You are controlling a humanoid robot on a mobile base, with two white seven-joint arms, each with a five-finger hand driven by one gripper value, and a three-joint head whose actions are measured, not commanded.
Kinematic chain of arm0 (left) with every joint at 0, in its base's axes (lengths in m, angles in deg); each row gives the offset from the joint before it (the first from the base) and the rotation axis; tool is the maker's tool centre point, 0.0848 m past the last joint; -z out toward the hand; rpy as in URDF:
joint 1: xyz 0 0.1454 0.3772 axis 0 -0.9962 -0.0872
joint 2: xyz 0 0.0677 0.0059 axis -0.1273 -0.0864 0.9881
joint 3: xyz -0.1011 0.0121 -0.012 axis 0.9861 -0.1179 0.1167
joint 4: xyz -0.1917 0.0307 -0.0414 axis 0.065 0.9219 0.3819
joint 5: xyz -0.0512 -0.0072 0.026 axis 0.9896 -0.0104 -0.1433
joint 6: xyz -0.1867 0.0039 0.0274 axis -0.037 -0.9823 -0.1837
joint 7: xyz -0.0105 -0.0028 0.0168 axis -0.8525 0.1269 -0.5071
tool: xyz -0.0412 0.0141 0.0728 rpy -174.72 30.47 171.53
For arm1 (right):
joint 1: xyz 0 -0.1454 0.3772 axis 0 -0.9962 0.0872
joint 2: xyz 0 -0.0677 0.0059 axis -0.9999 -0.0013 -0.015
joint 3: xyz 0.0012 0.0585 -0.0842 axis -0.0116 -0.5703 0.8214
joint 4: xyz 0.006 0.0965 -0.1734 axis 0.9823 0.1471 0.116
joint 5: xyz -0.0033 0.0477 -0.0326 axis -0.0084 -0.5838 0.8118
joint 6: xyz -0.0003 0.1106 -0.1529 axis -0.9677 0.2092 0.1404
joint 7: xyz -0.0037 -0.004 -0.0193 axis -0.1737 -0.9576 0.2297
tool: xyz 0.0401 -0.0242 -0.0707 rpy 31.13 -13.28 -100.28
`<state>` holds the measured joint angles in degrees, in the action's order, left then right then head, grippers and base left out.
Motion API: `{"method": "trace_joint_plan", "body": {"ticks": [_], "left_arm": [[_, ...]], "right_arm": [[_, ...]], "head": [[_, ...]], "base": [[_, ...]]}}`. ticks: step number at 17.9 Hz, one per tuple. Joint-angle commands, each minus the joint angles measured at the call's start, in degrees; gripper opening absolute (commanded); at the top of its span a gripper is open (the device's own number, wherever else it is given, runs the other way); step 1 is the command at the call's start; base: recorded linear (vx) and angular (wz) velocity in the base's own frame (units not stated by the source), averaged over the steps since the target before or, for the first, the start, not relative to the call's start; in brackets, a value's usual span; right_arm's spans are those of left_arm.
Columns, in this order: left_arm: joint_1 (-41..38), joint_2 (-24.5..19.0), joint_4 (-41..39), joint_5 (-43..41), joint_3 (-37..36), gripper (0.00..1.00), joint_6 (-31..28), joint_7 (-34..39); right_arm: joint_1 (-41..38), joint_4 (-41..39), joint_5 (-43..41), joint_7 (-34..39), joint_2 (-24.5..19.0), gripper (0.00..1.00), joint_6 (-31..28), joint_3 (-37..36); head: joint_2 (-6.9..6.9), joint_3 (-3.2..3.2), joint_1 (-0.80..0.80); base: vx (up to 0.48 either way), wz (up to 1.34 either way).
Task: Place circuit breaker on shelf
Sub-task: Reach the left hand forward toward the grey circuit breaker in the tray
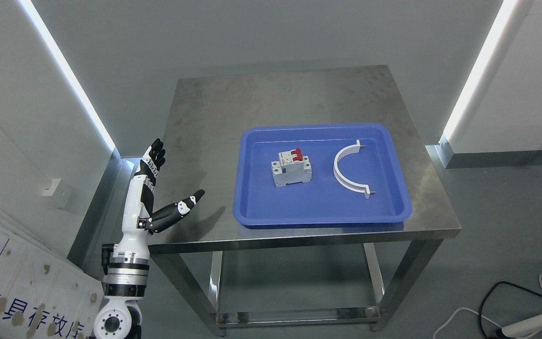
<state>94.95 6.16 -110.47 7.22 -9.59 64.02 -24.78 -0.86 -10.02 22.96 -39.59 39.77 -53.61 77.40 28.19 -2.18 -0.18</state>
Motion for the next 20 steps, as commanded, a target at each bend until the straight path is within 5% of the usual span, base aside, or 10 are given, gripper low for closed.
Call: {"method": "trace_joint_plan", "body": {"ticks": [1, 6, 11, 13, 17, 20], "left_arm": [[0.7, -1.0, 0.0, -0.1, 0.2, 1.0, -0.1, -0.1], [1.4, -1.1, 0.1, -0.1, 0.3, 1.0, -0.2, -1.7], [8.4, -3.6, 0.3, -0.1, -0.1, 1.0, -1.6, -15.8], [12.5, -6.0, 0.3, -0.5, -0.4, 1.0, -7.5, -23.4], [21.6, -11.5, 1.1, -12.1, -6.1, 1.0, -13.6, -32.3], [25.7, -11.4, 3.2, -17.7, -12.8, 1.0, -16.5, -35.3]], "right_arm": [[-0.9, 0.0, 0.0, 0.0, 1.0, 1.0, 2.6, 0.0], [-0.9, 0.0, 0.0, 0.0, 1.0, 1.0, 2.6, 0.0], [-0.9, 0.0, 0.0, 0.0, 1.0, 1.0, 2.6, 0.0], [-0.9, 0.0, 0.0, 0.0, 1.0, 1.0, 2.6, 0.0], [-0.9, 0.0, 0.0, 0.0, 1.0, 1.0, 2.6, 0.0], [-0.9, 0.0, 0.0, 0.0, 1.0, 1.0, 2.6, 0.0]], "head": [[0.0, 0.0, 0.0], [0.0, 0.0, 0.0], [0.0, 0.0, 0.0], [0.0, 0.0, 0.0], [0.0, 0.0, 0.0], [0.0, 0.0, 0.0]], "base": [[0.0, 0.0], [0.001, 0.0], [0.0, 0.0], [0.006, -0.02], [0.002, -0.01], [-0.004, 0.01]]}}
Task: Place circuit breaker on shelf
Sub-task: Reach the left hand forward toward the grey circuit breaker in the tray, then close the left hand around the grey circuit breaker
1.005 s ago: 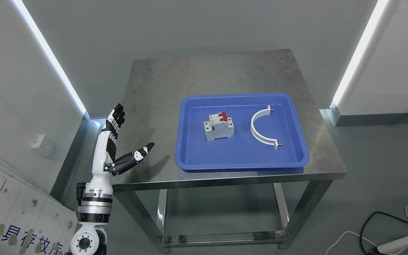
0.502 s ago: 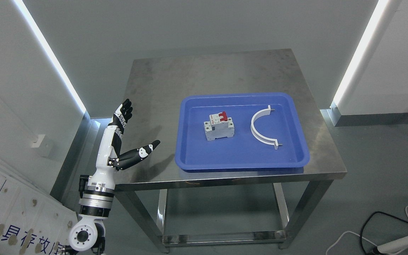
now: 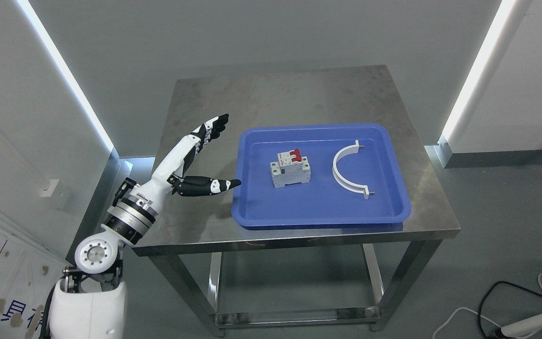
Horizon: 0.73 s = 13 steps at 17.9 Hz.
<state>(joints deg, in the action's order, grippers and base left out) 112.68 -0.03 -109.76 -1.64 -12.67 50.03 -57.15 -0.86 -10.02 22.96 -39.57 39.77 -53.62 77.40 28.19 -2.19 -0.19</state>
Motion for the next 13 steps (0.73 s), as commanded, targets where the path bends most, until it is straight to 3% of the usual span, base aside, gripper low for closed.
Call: {"method": "trace_joint_plan", "body": {"ticks": [1, 6, 11, 13], "left_arm": [[8.5, -5.0, 3.4, -10.3, -11.5, 1.0, -2.9, -2.9], [11.8, -1.3, 7.1, -12.4, -21.0, 0.99, -7.5, -3.0], [15.0, 5.2, 13.6, -12.6, -22.3, 0.96, -11.3, -3.0], [15.3, 5.2, 15.4, -13.3, -22.5, 0.93, -12.5, -3.0]], "right_arm": [[-1.0, 0.0, 0.0, 0.0, 1.0, 1.0, 2.6, 0.0], [-0.9, 0.0, 0.0, 0.0, 1.0, 1.0, 2.6, 0.0], [-0.9, 0.0, 0.0, 0.0, 1.0, 1.0, 2.6, 0.0], [-0.9, 0.0, 0.0, 0.0, 1.0, 1.0, 2.6, 0.0]], "head": [[0.0, 0.0, 0.0], [0.0, 0.0, 0.0], [0.0, 0.0, 0.0], [0.0, 0.0, 0.0]], "base": [[0.0, 0.0], [0.0, 0.0], [0.0, 0.0], [0.0, 0.0]]}}
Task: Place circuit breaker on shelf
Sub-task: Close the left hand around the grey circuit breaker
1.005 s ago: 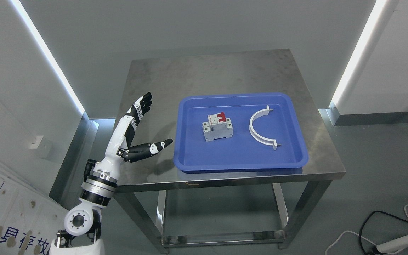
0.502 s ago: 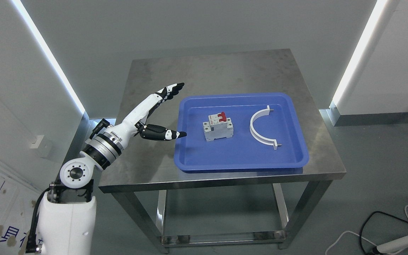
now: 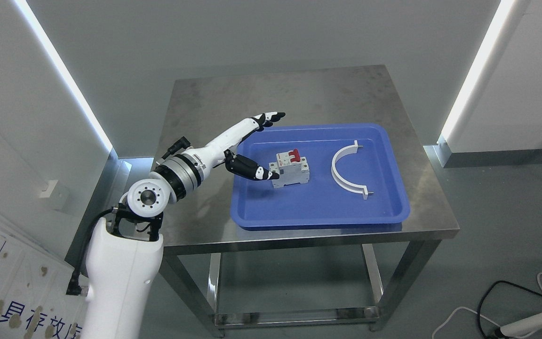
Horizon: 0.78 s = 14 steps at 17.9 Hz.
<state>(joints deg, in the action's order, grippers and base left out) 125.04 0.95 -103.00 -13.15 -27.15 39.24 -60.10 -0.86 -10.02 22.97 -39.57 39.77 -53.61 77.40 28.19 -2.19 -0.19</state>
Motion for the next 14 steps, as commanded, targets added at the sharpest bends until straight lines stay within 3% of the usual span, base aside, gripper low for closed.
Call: {"method": "trace_joint_plan", "body": {"ticks": [1, 8, 12, 14], "left_arm": [[3.0, 4.2, 9.6, -3.1, -7.9, 0.93, -1.9, 0.0], [2.7, 4.2, 12.0, -8.0, -5.8, 0.76, -1.3, 0.2], [2.4, 4.2, 11.9, -8.2, -2.9, 0.6, 0.1, 0.3], [2.4, 4.2, 12.2, -8.2, -0.5, 0.47, 2.3, 0.3]], "right_arm": [[-0.9, 0.0, 0.0, 0.0, 1.0, 1.0, 2.6, 0.0], [-0.9, 0.0, 0.0, 0.0, 1.0, 1.0, 2.6, 0.0], [-0.9, 0.0, 0.0, 0.0, 1.0, 1.0, 2.6, 0.0], [-1.0, 0.0, 0.0, 0.0, 1.0, 1.0, 2.6, 0.0]], "head": [[0.0, 0.0, 0.0], [0.0, 0.0, 0.0], [0.0, 0.0, 0.0], [0.0, 0.0, 0.0]], "base": [[0.0, 0.0], [0.0, 0.0], [0.0, 0.0], [0.0, 0.0]]}}
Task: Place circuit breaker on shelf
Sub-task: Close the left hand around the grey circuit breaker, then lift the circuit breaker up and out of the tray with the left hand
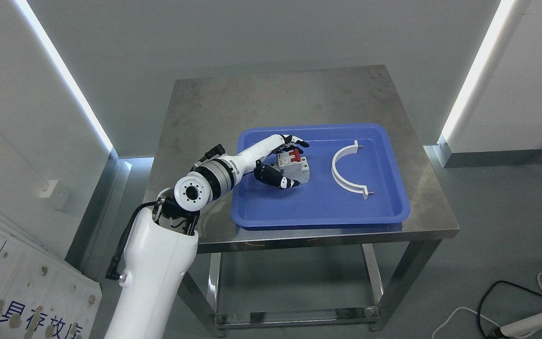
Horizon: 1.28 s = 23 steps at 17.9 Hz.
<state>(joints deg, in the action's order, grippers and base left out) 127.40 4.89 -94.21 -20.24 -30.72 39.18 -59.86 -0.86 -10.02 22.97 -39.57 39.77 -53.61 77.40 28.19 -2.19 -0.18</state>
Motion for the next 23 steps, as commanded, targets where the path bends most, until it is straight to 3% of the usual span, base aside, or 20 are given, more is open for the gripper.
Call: {"method": "trace_joint_plan", "body": {"ticks": [1, 8, 13, 16, 20, 23], "left_arm": [[0.0, 0.3, 3.9, -1.2, 4.1, 0.43, 3.8, 0.2], [0.4, 0.3, 4.6, -0.4, 11.0, 0.1, 9.6, 0.1], [2.3, 0.3, -5.1, 3.0, 15.8, 0.09, 9.4, 0.5], [1.6, 0.3, -9.4, 6.0, 22.8, 0.09, 9.4, 3.8], [1.5, 0.3, -10.6, 11.2, 32.8, 0.01, 9.4, 4.3], [1.3, 0.3, -10.9, 18.4, 37.5, 0.01, 9.4, 4.4]], "right_arm": [[-0.9, 0.0, 0.0, 0.0, 1.0, 1.0, 2.6, 0.0], [-0.9, 0.0, 0.0, 0.0, 1.0, 1.0, 2.6, 0.0], [-0.9, -0.1, 0.0, 0.0, 1.0, 1.0, 2.6, 0.0], [-0.9, 0.0, 0.0, 0.0, 1.0, 1.0, 2.6, 0.0], [-0.9, 0.0, 0.0, 0.0, 1.0, 1.0, 2.6, 0.0], [-0.9, 0.0, 0.0, 0.0, 1.0, 1.0, 2.6, 0.0]], "head": [[0.0, 0.0, 0.0], [0.0, 0.0, 0.0], [0.0, 0.0, 0.0], [0.0, 0.0, 0.0], [0.0, 0.0, 0.0], [0.0, 0.0, 0.0]], "base": [[0.0, 0.0], [0.0, 0.0], [-0.001, 0.0], [-0.002, 0.01], [0.0, 0.0], [0.0, 0.0]]}}
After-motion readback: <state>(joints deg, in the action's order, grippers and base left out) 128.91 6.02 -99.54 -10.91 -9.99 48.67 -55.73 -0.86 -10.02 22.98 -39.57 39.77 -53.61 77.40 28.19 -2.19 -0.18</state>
